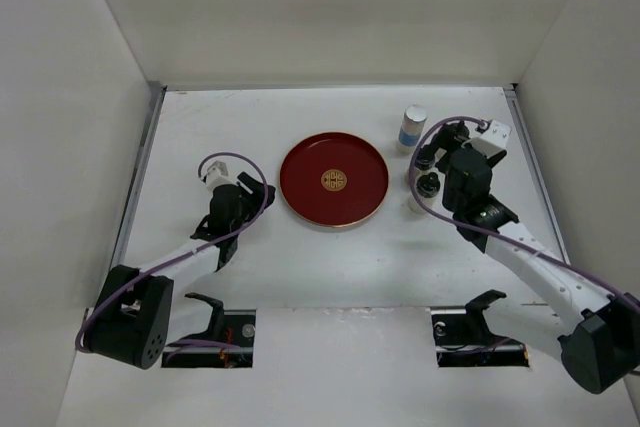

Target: Organize the condiment bottles

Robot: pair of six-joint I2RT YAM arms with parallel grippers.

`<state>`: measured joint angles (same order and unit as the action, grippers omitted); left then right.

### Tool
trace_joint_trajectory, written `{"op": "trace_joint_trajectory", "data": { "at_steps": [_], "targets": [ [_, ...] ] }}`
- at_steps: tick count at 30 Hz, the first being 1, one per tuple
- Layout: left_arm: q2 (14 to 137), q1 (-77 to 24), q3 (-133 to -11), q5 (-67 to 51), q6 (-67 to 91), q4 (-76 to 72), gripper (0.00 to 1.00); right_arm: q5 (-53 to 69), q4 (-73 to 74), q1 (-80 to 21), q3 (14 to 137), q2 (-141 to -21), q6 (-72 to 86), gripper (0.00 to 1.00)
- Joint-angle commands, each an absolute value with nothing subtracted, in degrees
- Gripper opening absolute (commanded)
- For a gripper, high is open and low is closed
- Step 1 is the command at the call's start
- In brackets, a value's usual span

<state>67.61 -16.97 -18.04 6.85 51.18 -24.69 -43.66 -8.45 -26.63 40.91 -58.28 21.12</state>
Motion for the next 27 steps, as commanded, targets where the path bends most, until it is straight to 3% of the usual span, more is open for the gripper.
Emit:
{"op": "trace_joint_trajectory", "data": {
  "at_steps": [1, 6, 8, 9, 11, 13, 16, 18, 19, 20, 27],
  "targets": [
    [66.89, -16.65, -17.23, 5.62, 51.68, -29.79, 0.57, -40.88, -11.95, -25.62, 45.26, -58.62, 19.07, 1.0],
    [65.48, -15.86, -16.09, 5.8, 52.03, -30.85, 0.57, -34.9, -10.46, -23.25, 48.07, -62.83, 17.75, 0.97],
    [65.65, -15.86, -15.91, 6.41, 52.03, -31.29, 0.57, -32.79, -9.76, -22.9, 49.56, -65.03, 17.49, 0.81],
    [65.92, -15.86, -15.91, 6.33, 52.12, -31.29, 0.57, -31.04, -8.62, -22.2, 51.31, -67.13, 17.14, 0.62],
    [66.09, -16.04, -16.0, 6.15, 52.12, -31.38, 0.56, -29.1, -6.6, -21.32, 54.22, -70.12, 17.22, 0.42],
    [66.36, -16.48, -16.26, 6.33, 51.77, -31.38, 0.57, -28.22, -5.63, -20.26, 56.5, -72.85, 17.93, 0.36],
    [66.62, -16.04, -16.26, 5.28, 51.68, -31.29, 0.57, -25.93, -4.23, -19.38, 60.98, -78.21, 17.49, 0.52],
    [65.92, -15.95, -16.17, 5.36, 51.68, -31.38, 0.57, -24.97, -3.34, -18.59, 63.88, -82.16, 17.58, 0.85],
    [65.66, -16.04, -16.08, 5.62, 51.59, -31.38, 0.57, -24.87, -2.82, -17.98, 65.29, -84.0, 17.84, 0.96],
    [65.65, -16.04, -16.08, 5.71, 51.5, -31.38, 0.57, -24.87, -2.99, -17.45, 66.35, -85.76, 17.93, 1.0],
    [66.44, -16.04, -15.91, 5.45, 51.5, -31.82, 0.57, -20.83, -1.14, -14.02, 76.37, -98.16, 17.75, 1.0]
  ]
}}
